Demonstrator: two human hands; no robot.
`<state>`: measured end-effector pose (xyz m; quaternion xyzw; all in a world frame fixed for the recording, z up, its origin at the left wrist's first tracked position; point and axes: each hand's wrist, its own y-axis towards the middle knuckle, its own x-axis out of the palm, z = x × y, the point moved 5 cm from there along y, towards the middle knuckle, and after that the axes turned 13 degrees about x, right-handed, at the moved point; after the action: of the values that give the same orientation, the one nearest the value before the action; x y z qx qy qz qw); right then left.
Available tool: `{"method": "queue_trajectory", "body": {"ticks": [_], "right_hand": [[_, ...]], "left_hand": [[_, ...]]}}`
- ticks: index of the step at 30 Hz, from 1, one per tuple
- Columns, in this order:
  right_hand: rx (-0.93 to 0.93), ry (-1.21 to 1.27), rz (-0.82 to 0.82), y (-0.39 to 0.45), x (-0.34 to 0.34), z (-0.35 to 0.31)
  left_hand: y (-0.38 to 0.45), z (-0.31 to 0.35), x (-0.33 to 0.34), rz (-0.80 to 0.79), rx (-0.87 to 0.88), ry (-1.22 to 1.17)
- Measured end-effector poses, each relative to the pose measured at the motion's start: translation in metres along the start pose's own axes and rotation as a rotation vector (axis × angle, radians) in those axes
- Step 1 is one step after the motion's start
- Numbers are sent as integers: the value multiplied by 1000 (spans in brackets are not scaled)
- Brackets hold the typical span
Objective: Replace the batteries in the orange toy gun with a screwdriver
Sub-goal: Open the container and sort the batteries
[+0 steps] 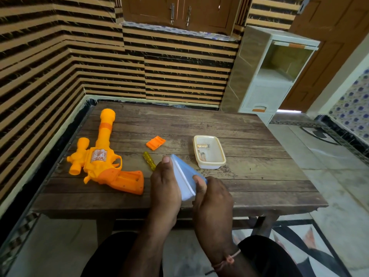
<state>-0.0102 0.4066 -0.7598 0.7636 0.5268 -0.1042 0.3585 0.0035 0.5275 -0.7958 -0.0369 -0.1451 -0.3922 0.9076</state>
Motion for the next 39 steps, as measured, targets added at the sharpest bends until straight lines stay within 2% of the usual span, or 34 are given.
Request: {"method": "queue_trajectory", "body": {"ticks": [4, 8, 10, 13, 15, 19, 22, 24, 33, 36, 39], "right_hand": [[-50, 40, -69, -1, 3, -2], [-127, 34, -77, -9, 5, -5], [-143, -10, -34, -9, 2, -3], [-147, -46, -39, -8, -1, -5], [-127, -74, -79, -7, -5, -7], [-79, -78, -82, 0, -14, -9], [0, 14, -54, 11, -29, -5], [34, 74, -42, 15, -36, -2], [153, 52, 82, 28, -57, 13], [251, 101, 66, 33, -60, 21], [243, 98, 63, 38, -65, 23]], "left_hand": [[2, 1, -4, 29, 19, 4], [-3, -6, -9, 101, -97, -76], [-7, -7, -4, 58, -112, -109], [-9, 10, 7, -38, 24, -16], [-11, 14, 16, -100, 81, 42], [-12, 17, 29, -117, 150, 150], [-19, 26, 46, -137, 181, 164], [-22, 29, 54, -156, 172, 173], [-35, 35, 82, -233, 156, 200], [-38, 38, 91, -259, 171, 263], [-42, 40, 96, -315, 150, 301]]}}
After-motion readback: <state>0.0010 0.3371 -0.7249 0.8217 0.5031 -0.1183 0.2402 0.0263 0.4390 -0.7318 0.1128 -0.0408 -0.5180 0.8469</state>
